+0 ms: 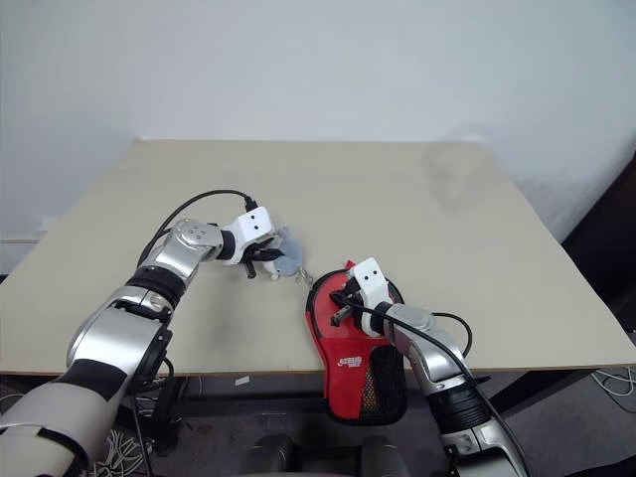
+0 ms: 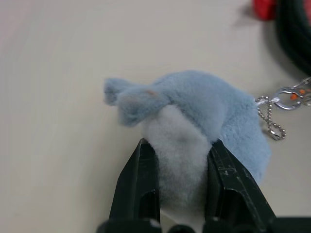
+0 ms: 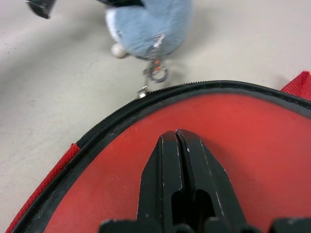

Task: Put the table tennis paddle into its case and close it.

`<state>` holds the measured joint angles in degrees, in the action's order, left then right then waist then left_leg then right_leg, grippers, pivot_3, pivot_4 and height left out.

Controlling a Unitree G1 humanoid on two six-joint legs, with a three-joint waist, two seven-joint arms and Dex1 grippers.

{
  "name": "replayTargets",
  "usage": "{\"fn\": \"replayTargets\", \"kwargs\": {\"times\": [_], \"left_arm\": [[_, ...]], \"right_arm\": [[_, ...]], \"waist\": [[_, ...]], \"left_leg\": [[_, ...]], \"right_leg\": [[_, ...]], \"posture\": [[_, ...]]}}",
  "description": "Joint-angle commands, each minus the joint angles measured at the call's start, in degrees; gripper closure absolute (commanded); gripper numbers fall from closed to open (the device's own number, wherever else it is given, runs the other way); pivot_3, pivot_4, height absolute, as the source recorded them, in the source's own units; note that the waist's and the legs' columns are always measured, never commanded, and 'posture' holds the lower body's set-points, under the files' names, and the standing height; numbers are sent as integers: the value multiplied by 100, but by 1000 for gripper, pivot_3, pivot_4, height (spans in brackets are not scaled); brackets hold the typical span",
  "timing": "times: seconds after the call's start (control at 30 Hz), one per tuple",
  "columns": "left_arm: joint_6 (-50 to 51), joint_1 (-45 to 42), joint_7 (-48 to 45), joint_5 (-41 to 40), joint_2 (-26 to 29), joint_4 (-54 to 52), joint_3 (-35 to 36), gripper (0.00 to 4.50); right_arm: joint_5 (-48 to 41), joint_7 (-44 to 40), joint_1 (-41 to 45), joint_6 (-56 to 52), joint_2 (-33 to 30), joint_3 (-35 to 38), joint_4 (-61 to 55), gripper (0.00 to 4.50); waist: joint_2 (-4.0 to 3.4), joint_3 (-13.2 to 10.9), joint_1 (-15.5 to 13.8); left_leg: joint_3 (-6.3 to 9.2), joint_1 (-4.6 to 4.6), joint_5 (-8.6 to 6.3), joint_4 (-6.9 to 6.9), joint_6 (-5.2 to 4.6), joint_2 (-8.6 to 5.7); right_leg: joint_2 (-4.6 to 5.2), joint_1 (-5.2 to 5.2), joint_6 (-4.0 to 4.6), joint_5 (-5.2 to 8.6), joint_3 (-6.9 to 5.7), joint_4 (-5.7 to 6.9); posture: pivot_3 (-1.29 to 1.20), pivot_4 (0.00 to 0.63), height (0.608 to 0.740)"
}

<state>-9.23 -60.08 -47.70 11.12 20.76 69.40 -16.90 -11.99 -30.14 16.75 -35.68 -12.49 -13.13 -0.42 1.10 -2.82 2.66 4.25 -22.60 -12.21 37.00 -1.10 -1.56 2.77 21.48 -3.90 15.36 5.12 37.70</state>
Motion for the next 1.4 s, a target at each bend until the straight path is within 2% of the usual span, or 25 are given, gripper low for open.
{"fn": "replayTargets", "kwargs": {"times": [0.03, 0.33, 0.4, 0.6, 1.03, 1.33, 1.4], "left_arm": [[26, -531, 931, 175, -195, 95, 137, 3537], [-167, -783, 1413, 462, -821, 266, 82, 3537], [-314, -764, 1196, 396, -974, 214, 109, 3537], [-927, -396, -204, -42, -1246, -145, 285, 3537], [-1158, 214, -860, -220, -1327, -528, 327, 3537], [-1112, 324, -860, -233, -1426, -673, 401, 3537], [-1086, 324, -855, -237, -1438, -670, 414, 3109]], "right_arm": [[50, -11, -129, -200, 16, -120, 202, 4500], [64, -7, -169, -214, 50, -142, 139, 4500], [67, -7, -184, -222, 43, -140, 121, 4500], [75, 42, -210, -249, 47, -97, 117, 4500], [69, 38, -193, -278, 76, -113, 100, 4500], [76, 24, -164, -289, 72, -118, 120, 4500], [79, 27, -156, -288, 78, -119, 132, 4500]], "waist": [[5, -1, 1], [7, -1, 3], [7, -1, 2], [6, -1, 3], [9, 3, 1], [9, 5, 1], [9, 5, 1]], "left_leg": [[1, -1, 0, 1, 0, -1], [1, -3, 0, -1, 0, -1], [1, -3, 0, -1, 0, -1], [-2, -3, 0, -2, 1, -2], [9, -1, 0, -1, 0, -5], [15, 0, 0, -1, 0, -8], [16, 0, 0, 0, 0, -8]], "right_leg": [[0, 0, 0, 0, -1, 0], [-1, 3, -1, 0, -1, 1], [-1, 3, -1, 0, -2, 1], [0, 1, 0, 0, 0, -1], [0, -6, -1, 1, -2, -1], [1, -9, -2, 1, -5, -1], [1, -9, -2, 1, -5, -1]], "posture": [[0, 0, 734], [0, 0, 734], [0, 0, 734], [0, 0, 734], [0, 0, 734], [0, 0, 734], [0, 0, 734]]}}
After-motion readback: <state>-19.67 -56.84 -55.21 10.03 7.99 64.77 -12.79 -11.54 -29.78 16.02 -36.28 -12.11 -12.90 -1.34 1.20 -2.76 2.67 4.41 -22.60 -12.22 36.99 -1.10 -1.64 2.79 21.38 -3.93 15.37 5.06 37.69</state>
